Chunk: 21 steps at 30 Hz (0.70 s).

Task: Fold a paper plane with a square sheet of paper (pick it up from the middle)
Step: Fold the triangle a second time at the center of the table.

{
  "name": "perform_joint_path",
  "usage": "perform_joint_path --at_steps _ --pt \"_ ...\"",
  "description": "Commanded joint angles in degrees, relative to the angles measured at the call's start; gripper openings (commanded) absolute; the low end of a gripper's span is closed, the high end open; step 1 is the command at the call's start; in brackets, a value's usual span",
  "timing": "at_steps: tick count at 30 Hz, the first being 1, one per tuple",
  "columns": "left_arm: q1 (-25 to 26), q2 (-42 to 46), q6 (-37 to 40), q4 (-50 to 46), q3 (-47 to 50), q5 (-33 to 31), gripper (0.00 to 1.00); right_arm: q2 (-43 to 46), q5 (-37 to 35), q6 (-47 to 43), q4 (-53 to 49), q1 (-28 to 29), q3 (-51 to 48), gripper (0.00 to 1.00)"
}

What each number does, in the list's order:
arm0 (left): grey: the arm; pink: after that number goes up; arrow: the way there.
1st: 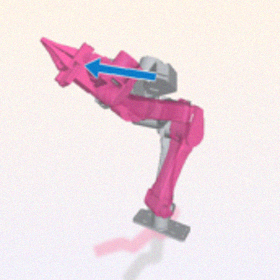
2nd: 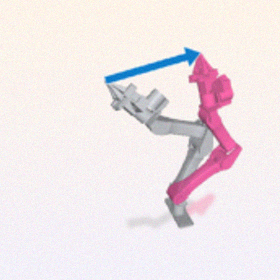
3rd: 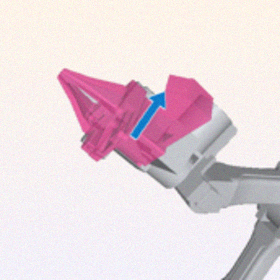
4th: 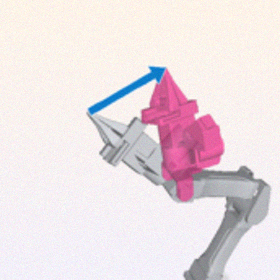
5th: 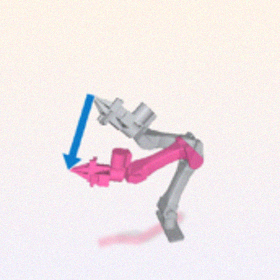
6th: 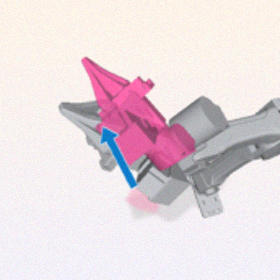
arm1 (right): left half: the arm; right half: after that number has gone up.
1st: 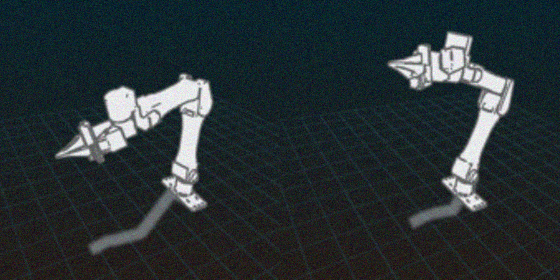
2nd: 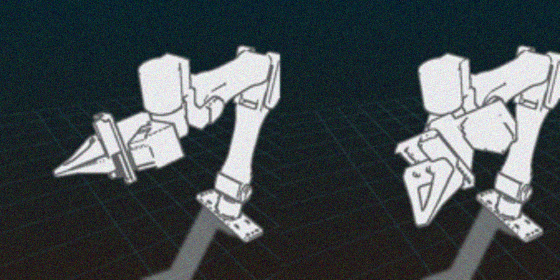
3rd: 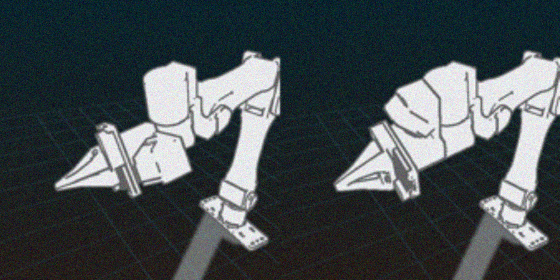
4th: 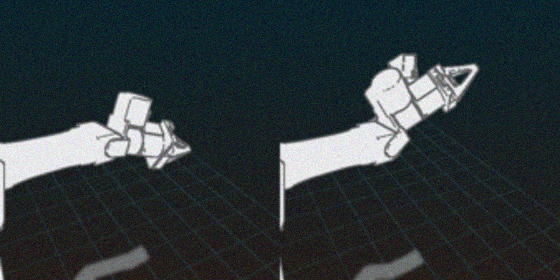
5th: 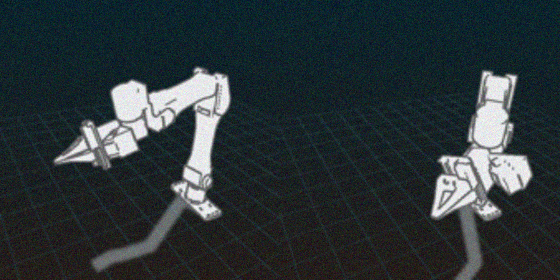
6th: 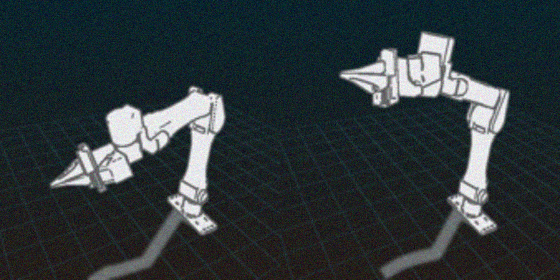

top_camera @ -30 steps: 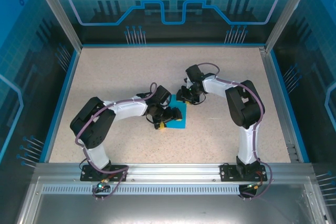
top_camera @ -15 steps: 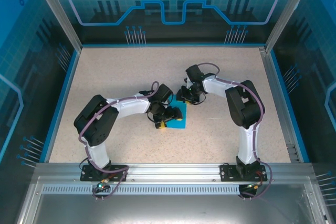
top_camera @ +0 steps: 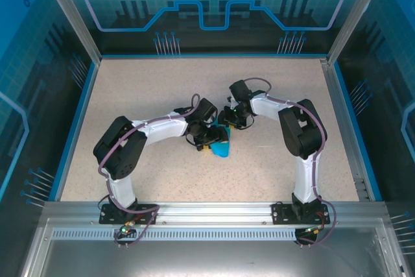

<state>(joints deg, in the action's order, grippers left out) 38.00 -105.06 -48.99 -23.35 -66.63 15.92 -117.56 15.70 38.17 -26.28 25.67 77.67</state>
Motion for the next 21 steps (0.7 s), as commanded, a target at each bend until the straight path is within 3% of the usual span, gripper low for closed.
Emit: perform_joint_path --at_steps 1,10,21 --pt "0.4 0.3 2.4 -2.6 -1.7 -2.6 0.74 -4.7 -3.7 -0.1 -2.0 -1.0 -2.4 0.40" --pt "-0.5 2.3 4.8 -5.9 -2.5 -4.6 0.74 -4.9 -3.6 -0.2 -2.5 -1.0 -2.0 0.40" --pt "-0.6 5.7 3.8 -5.1 1.3 1.8 0.75 -5.1 -3.8 -0.3 -2.9 -0.9 -1.6 0.40"
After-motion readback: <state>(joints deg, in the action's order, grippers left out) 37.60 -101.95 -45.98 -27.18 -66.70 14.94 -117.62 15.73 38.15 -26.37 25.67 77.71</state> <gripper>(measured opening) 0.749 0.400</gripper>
